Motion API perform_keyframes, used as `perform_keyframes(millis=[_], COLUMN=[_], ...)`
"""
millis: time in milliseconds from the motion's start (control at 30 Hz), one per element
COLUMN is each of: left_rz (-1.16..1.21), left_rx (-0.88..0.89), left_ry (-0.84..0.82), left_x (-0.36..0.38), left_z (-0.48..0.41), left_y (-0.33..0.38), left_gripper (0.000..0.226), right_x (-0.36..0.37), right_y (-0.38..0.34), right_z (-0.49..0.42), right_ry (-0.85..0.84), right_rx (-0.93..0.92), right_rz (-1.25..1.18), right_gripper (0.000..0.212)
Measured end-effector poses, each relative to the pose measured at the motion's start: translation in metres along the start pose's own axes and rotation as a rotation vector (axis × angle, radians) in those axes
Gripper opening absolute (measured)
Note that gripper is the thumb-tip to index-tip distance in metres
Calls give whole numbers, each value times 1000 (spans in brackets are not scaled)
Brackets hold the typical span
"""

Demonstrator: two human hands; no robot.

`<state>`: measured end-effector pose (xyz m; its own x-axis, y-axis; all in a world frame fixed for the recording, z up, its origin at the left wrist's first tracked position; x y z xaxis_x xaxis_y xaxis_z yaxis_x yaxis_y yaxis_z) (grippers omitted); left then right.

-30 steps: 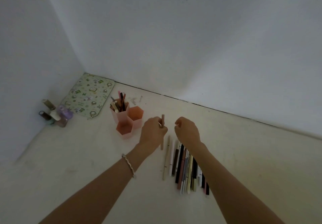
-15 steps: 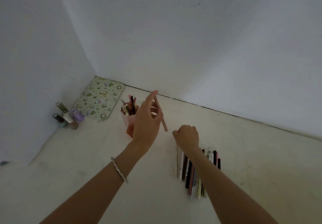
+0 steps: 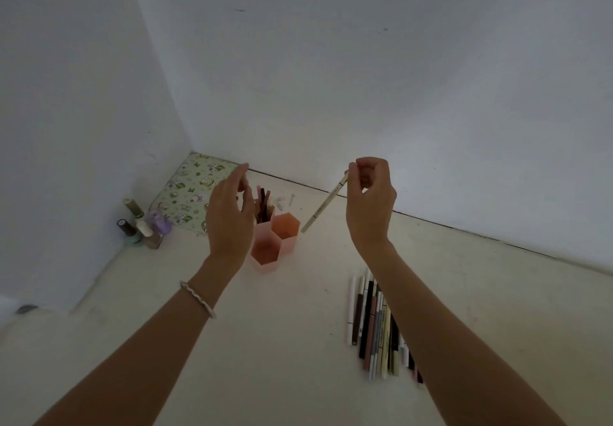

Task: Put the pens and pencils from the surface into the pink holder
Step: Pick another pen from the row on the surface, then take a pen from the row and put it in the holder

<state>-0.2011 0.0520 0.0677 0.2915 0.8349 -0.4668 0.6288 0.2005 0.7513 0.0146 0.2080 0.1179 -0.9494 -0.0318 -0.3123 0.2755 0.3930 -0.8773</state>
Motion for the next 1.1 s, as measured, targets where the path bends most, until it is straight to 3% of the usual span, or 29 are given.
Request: perform_keyframes(millis=[133, 300, 433, 600, 767, 867, 1033, 1100], left_rz=[-193, -117, 1, 83, 151, 158, -171, -270], left_rx=[74, 17, -7, -70, -46, -40, -164, -216], left_ry=[-4, 83, 99, 64, 35, -196, -815, -949], left_x=[5, -26, -42, -37, -16, 35, 155, 181], left_z=[9, -4, -8, 0, 18, 46, 142, 175], left_y=[-14, -12, -10, -7, 32, 59, 52, 44], left_gripper=[23, 34, 35, 32, 25, 22, 31, 32], right_x=[9, 44, 83, 124, 87, 42, -18, -34], right_y=[-10, -26, -17, -12, -8, 12, 54, 68], right_z=[8, 23, 41, 67, 48, 23, 10, 14], right_ry=[-7, -79, -229, -468, -379, -265, -237, -260], right_rx=[-30, -104, -153, -363, -323, -188, 20, 56], right_rz=[-41, -52, 82, 341, 354, 311, 290, 316], right_gripper=[6, 2, 2, 14, 19, 21, 21, 21])
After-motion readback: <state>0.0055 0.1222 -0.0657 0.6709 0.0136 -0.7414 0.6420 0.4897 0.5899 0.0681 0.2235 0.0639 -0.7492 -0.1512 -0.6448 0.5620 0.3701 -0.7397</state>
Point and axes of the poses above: each hand's wrist, its own z-axis away from the middle knuckle, its own x-axis out of the palm, y = z × x, the point moved 10 cm from there along -z, towards the middle knuckle, and after that the axes turned 4 degrees about z, right-handed, at the moved point
